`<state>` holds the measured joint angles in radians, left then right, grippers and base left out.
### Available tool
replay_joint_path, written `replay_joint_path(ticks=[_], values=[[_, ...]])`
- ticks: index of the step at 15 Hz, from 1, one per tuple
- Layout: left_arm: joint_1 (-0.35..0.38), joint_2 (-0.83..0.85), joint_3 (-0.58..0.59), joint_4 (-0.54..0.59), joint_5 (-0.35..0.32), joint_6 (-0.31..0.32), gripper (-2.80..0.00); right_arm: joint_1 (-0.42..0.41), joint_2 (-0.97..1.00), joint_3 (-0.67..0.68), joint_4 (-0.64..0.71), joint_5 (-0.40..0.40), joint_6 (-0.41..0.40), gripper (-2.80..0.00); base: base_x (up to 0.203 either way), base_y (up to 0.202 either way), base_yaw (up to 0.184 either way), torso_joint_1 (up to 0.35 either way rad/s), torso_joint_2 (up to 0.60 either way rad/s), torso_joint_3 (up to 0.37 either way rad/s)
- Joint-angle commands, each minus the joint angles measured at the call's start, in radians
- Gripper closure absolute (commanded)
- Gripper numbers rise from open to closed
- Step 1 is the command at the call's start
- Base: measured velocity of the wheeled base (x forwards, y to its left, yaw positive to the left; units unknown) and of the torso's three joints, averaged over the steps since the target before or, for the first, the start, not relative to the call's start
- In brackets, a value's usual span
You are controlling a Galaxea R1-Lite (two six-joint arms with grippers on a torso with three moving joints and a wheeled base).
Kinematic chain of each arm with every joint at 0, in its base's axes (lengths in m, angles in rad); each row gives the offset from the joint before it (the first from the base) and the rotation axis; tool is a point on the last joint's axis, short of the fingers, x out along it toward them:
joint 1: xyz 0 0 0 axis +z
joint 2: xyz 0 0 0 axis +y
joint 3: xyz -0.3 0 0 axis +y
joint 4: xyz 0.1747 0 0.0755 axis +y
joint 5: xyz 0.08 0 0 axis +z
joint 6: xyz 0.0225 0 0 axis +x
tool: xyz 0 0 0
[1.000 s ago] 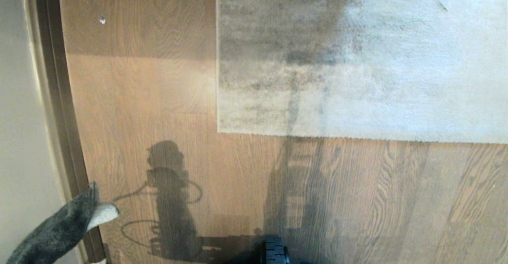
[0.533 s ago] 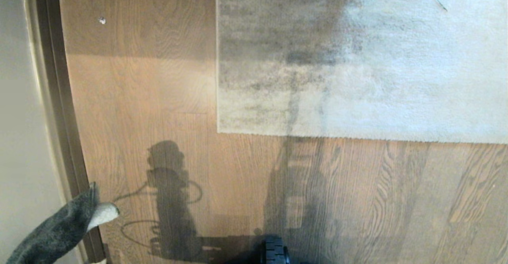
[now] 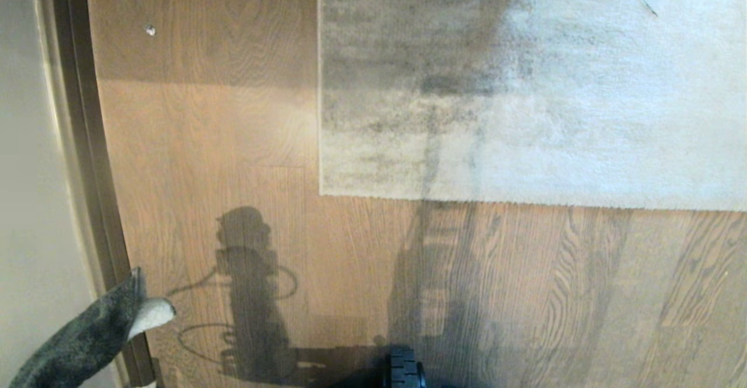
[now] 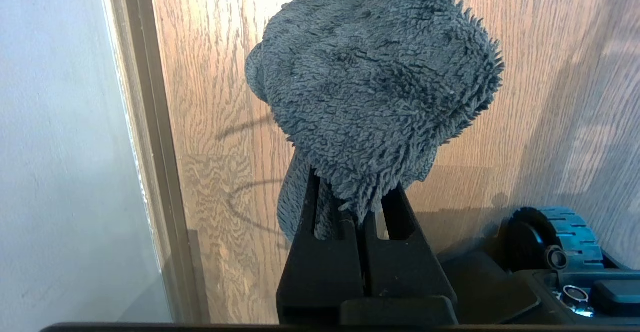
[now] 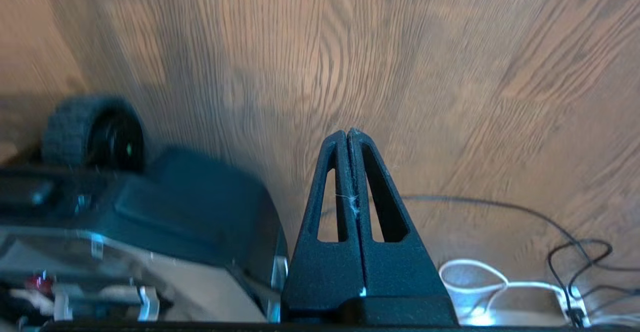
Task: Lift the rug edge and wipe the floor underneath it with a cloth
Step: Put down the rag
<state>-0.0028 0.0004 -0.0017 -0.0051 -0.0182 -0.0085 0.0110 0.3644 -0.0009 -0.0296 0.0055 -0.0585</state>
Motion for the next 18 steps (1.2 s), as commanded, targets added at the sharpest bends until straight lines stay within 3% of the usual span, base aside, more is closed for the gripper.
replay_joint_path(ticks=[1, 8, 18], values=[[0.0, 0.0, 0.0, -0.001, 0.0, -0.001, 0.0, 0.01, -0.046, 0.001, 0.027, -0.001, 0.001, 0.0, 0.0, 0.0, 0.0, 0.0, 0.0, 0.0], [0.0, 0.0, 0.0, -0.001, 0.0, -0.001, 0.0, -0.007, -0.346, -0.002, 0.041, 0.001, 0.016, 0.0, 0.0, 0.0, 0.0, 0.0, 0.0, 0.0], [0.0, 0.0, 0.0, -0.001, 0.0, -0.001, 0.0, -0.009, -0.364, -0.001, 0.036, 0.002, 0.017, 0.0, 0.0, 0.0, 0.0, 0.0, 0.0, 0.0]])
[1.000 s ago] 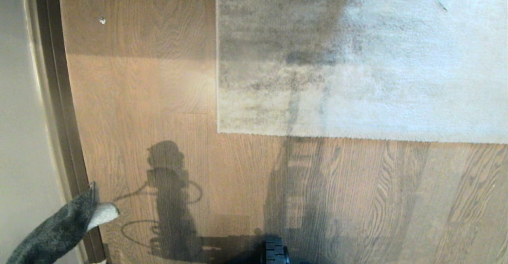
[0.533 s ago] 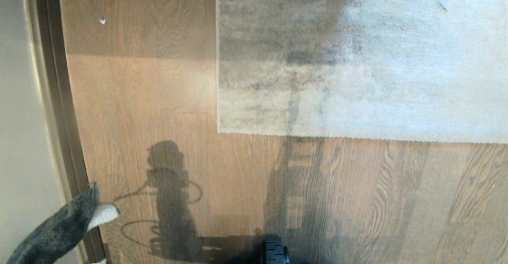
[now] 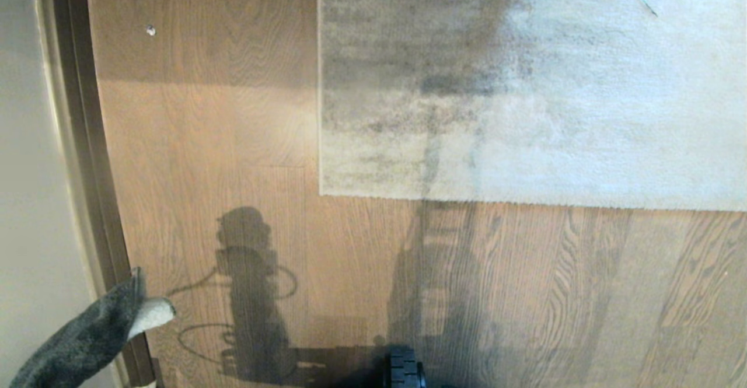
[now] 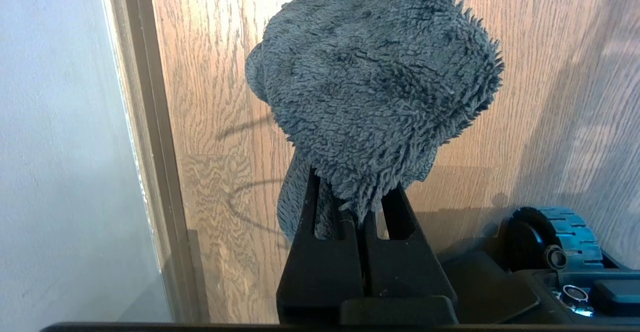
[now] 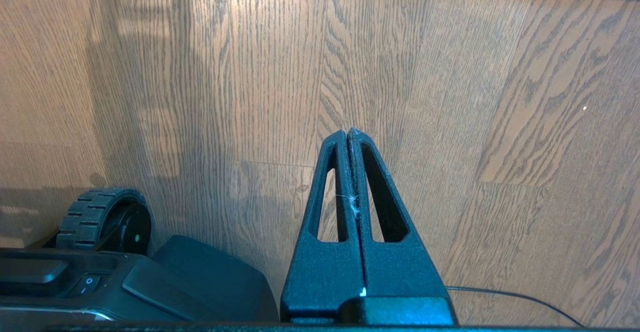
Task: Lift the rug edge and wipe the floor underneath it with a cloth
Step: Put down the rag
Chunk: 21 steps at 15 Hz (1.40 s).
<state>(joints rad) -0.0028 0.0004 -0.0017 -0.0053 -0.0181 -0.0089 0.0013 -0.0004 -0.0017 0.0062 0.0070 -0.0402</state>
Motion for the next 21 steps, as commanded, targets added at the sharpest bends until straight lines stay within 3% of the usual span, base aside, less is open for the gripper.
replay_joint_path(ticks=[1, 14, 18, 21], values=[[0.0, 0.0, 0.0, -0.001, 0.0, 0.0, 0.0, 0.0, 0.0, 0.0, 0.0, 0.001, -0.001, 0.0, 0.0, 0.0, 0.0, 0.0, 0.0, 0.0], [0.0, 0.0, 0.0, -0.001, 0.0, -0.003, 0.0, 0.0, 0.0, 0.0, 0.0, 0.001, -0.001, 0.0, 0.0, 0.0, 0.0, 0.0, 0.0, 0.0], [0.001, 0.0, 0.0, -0.001, 0.023, -0.057, 0.0, 0.0, 0.0, 0.0, 0.0, 0.001, -0.001, 0.0, 0.0, 0.0, 0.0, 0.0, 0.0, 0.0], [0.001, 0.0, -0.002, 0.001, 0.025, -0.057, 0.0, 0.0, 0.0, 0.0, 0.0, 0.001, -0.001, 0.0, 0.0, 0.0, 0.0, 0.0, 0.0, 0.0]])
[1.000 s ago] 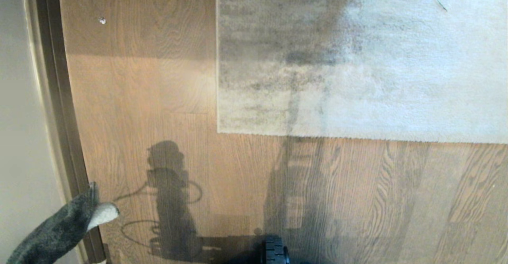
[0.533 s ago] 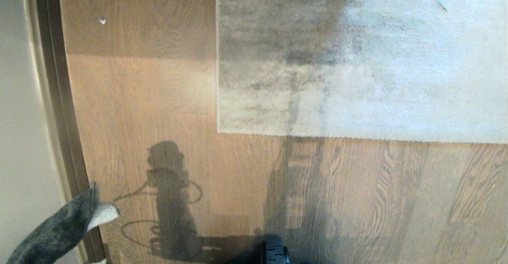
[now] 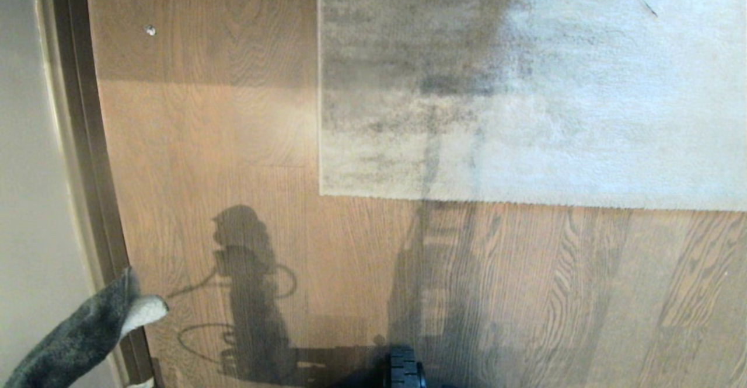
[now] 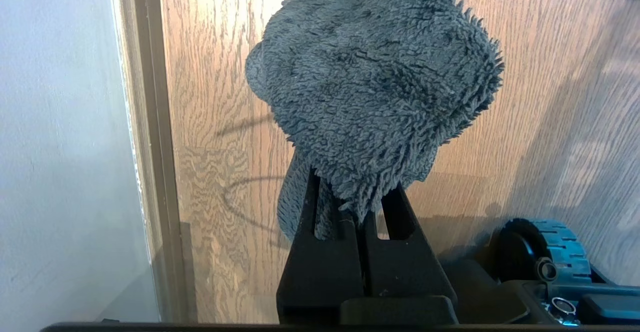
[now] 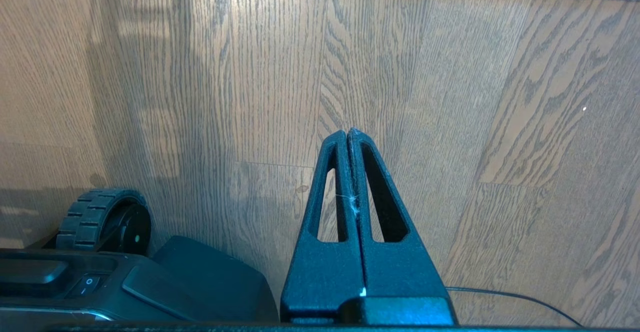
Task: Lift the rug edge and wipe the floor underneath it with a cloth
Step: Put down the rag
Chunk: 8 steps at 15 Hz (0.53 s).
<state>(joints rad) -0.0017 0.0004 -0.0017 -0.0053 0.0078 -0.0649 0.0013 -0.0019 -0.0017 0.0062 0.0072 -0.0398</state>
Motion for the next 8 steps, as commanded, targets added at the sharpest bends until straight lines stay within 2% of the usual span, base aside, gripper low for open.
replay_joint_path(ticks=[1, 4, 8], values=[[-0.001, 0.0, -0.004, 0.005, -0.004, 0.006, 0.0, 0.0, 0.002, 0.0, 0.0, 0.0, -0.002, 0.0, 0.0, 0.0, 0.0, 0.0, 0.0, 0.0], [0.0, 0.021, -0.056, 0.034, -0.013, 0.014, 0.0, 0.0, 0.002, 0.0, 0.0, 0.0, 0.0, 0.0, 0.0, 0.0, 0.0, 0.0, 0.0, 0.0], [-0.017, 0.247, -0.163, 0.104, -0.034, 0.013, 0.0, 0.0, 0.002, 0.0, 0.0, 0.0, -0.001, 0.0, 0.0, 0.0, 0.0, 0.0, 0.0, 0.0]])
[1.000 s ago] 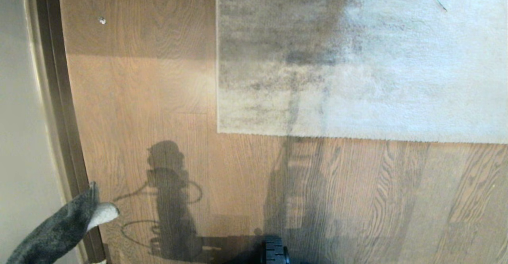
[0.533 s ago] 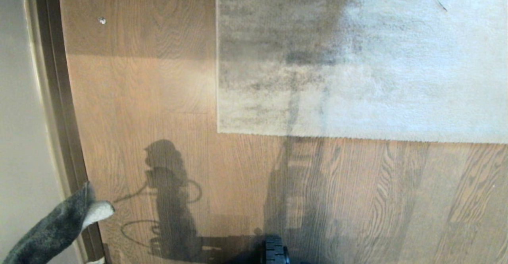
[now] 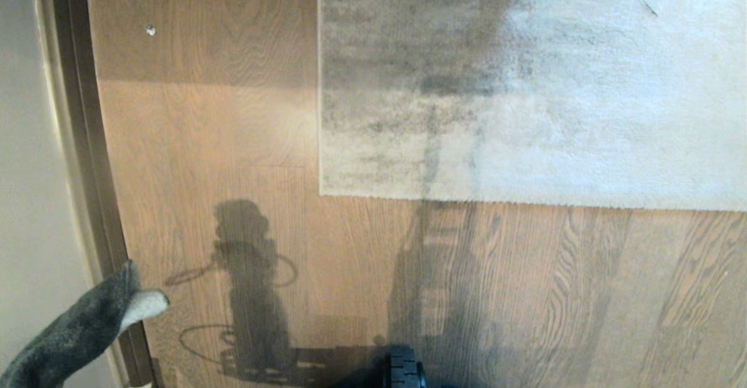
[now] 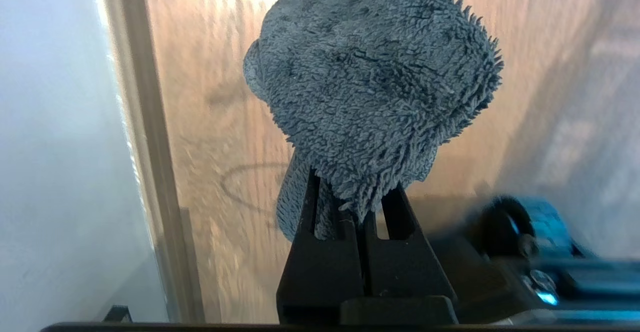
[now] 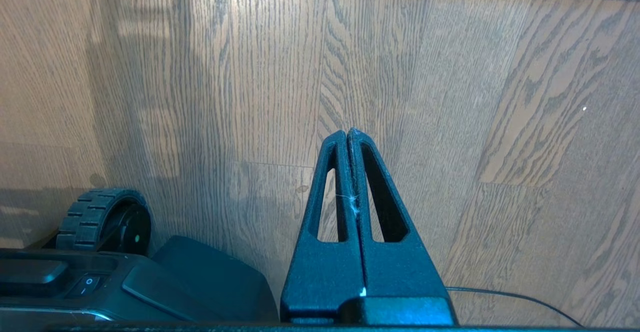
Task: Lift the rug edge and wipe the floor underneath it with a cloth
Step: Put down the rag
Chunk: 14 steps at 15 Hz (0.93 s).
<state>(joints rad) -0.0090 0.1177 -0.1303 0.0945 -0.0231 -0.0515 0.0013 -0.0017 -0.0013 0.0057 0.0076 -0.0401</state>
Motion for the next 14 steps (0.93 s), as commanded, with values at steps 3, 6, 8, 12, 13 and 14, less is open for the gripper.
replay_joint_path(ticks=[3, 6, 8, 12, 13, 14], values=[[-0.023, 0.309, -0.08, -0.026, -0.01, -0.001, 0.0, 0.0, 0.002, 0.0, 0.0, 0.0, 0.0, 0.0, 0.0, 0.0, 0.0, 0.0, 0.0, 0.0], [-0.024, 0.485, -0.086, -0.094, -0.01, -0.01, 0.0, 0.0, 0.002, 0.0, 0.0, 0.0, 0.0, 0.0, 0.0, 0.0, 0.0, 0.0, 0.0, 0.0], [-0.024, 0.615, -0.085, -0.16, -0.011, -0.029, 0.0, 0.0, 0.002, 0.0, 0.0, 0.0, -0.001, 0.0, 0.0, 0.0, 0.0, 0.0, 0.0, 0.0], [-0.022, 0.914, -0.087, -0.398, -0.011, -0.046, 0.0, 0.0, 0.002, 0.0, 0.0, 0.0, 0.0, 0.0, 0.0, 0.0, 0.0, 0.0, 0.0, 0.0], [-0.022, 0.993, -0.088, -0.483, -0.011, -0.047, 0.0, 0.0, 0.002, 0.0, 0.0, 0.0, -0.001, 0.0, 0.0, 0.0, 0.0, 0.0, 0.0, 0.0], [-0.021, 1.073, -0.089, -0.577, -0.012, -0.048, 0.0, 0.0, 0.002, 0.0, 0.0, 0.0, -0.001, 0.0, 0.0, 0.0, 0.0, 0.0, 0.0, 0.0]])
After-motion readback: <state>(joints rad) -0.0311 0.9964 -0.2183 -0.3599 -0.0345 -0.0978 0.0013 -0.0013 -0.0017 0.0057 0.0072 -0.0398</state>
